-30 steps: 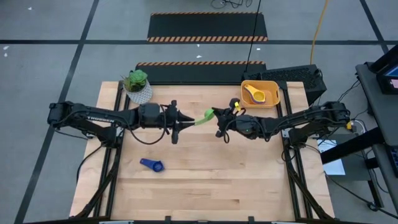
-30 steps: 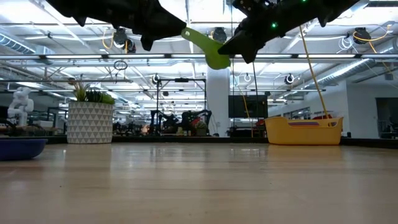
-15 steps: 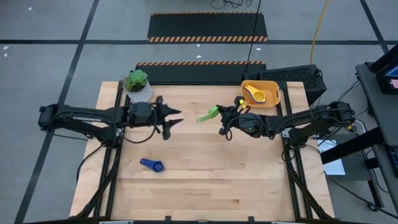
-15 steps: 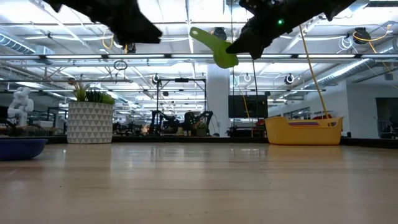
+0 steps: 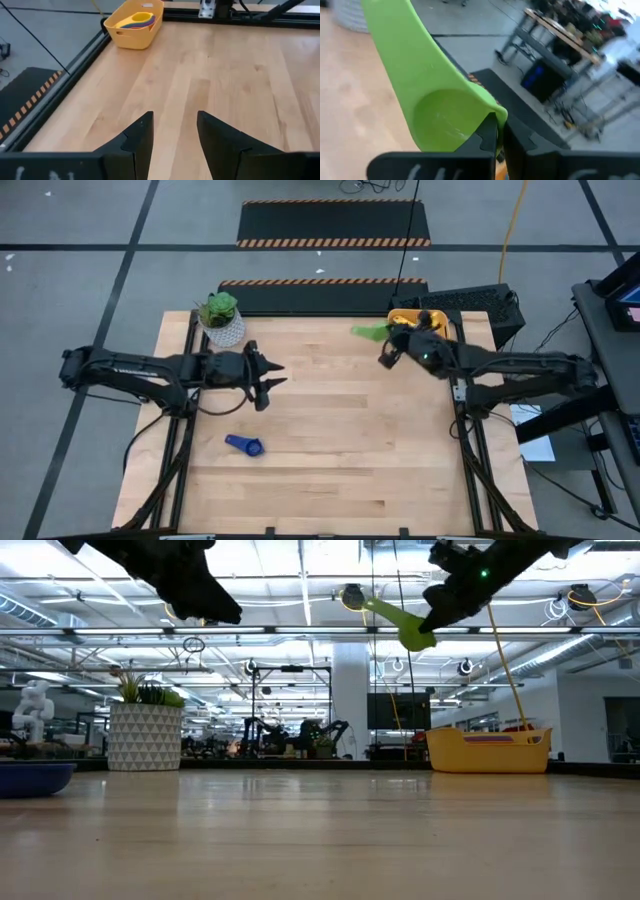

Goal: Nest measuring cups in basket
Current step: Stack the green measuring cup on top of the yellow measuring cup into the bin

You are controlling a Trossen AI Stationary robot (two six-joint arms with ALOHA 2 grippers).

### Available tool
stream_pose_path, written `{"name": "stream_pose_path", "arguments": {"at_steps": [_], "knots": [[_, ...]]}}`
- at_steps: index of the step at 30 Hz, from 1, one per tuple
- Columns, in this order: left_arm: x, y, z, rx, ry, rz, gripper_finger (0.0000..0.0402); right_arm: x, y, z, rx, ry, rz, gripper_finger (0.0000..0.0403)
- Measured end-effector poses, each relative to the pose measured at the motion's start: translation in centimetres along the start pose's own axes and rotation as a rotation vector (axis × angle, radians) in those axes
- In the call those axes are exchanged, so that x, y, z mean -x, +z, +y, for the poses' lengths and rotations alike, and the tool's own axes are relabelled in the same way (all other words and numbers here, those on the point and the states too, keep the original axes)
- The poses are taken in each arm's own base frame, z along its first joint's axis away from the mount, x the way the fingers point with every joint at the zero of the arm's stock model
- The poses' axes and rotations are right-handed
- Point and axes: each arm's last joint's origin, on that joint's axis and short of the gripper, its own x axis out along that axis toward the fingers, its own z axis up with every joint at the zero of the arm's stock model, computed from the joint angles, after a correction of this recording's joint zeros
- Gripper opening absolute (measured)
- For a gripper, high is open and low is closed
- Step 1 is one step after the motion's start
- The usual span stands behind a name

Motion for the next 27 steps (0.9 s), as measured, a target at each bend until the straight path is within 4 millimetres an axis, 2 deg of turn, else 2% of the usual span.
{"name": "stream_pose_path", "arguments": {"at_steps": [5, 14, 20, 27], "knots": [[-0.5, -0.2, -0.3, -0.006, -0.004, 0.017, 0.0152, -0.4, -1.1, -3.3, -0.110, -0.026, 0.079, 0.0002], [-0.6, -0.2, -0.3, -0.004, -0.004, 0.020, 0.0152, -3.1, -5.4, -7.7, -0.306, -0.035, 0.415, 0.0002], [-0.6, -0.3, -0.3, -0.005, -0.004, 0.023, 0.0152, -5.0, -7.4, -9.4, -0.385, -0.063, 0.535, 0.0002], [-0.6, -0.3, -0.3, -0.007, -0.004, 0.031, 0.0152, -6.3, -9.1, -10.4, -0.426, -0.081, 0.644, 0.0002]]}}
